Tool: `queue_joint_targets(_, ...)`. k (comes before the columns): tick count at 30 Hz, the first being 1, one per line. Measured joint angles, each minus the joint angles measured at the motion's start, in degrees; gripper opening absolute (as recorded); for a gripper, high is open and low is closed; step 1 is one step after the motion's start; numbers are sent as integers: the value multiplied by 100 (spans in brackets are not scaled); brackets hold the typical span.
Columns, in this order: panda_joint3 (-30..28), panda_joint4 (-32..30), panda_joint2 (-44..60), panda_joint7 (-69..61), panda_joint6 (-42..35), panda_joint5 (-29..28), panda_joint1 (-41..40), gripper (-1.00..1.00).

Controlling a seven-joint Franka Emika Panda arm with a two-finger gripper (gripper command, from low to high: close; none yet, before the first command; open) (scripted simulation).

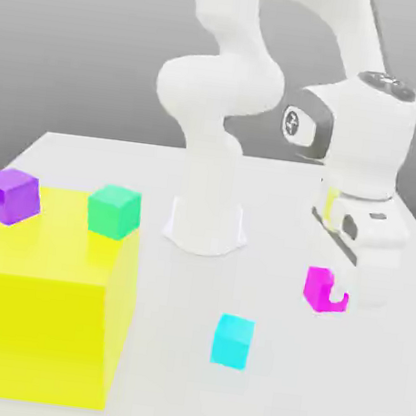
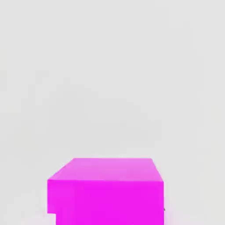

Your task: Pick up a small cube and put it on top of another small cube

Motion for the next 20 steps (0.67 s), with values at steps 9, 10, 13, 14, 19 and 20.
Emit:
queue_joint_targets(9,-750,641,-1590,1307,-2194,-445,-1859,-100)
queue_joint_targets(10,-828,712,-1759,1444,-2436,-488,-2082,-100)
queue_joint_targets(13,-1044,796,-2102,1767,-2869,-605,-2631,-100)
queue_joint_targets(14,-1091,697,-2066,1797,-2736,-630,-2692,-100)
queue_joint_targets(19,-1200,310,-1838,1814,-2126,-688,-2766,100)
queue_joint_targets(20,-1200,310,-1838,1814,-2126,-688,-2766,100)
